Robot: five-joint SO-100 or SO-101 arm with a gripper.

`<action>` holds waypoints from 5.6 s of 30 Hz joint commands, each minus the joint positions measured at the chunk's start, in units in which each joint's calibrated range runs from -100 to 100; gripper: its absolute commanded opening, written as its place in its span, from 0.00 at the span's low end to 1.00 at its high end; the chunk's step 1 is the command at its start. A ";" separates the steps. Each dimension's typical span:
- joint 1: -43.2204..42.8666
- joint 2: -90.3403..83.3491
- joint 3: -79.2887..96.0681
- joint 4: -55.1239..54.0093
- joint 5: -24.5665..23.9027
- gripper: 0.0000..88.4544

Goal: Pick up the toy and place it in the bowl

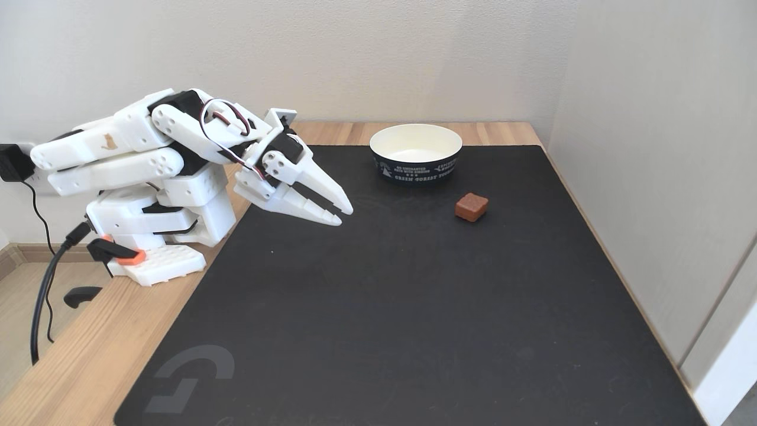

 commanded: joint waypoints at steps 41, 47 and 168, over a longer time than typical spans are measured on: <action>-0.06 -1.00 0.49 0.37 0.29 0.06; 0.19 -1.00 0.49 0.37 -0.13 0.09; -23.23 139.56 -150.02 8.67 -39.22 0.03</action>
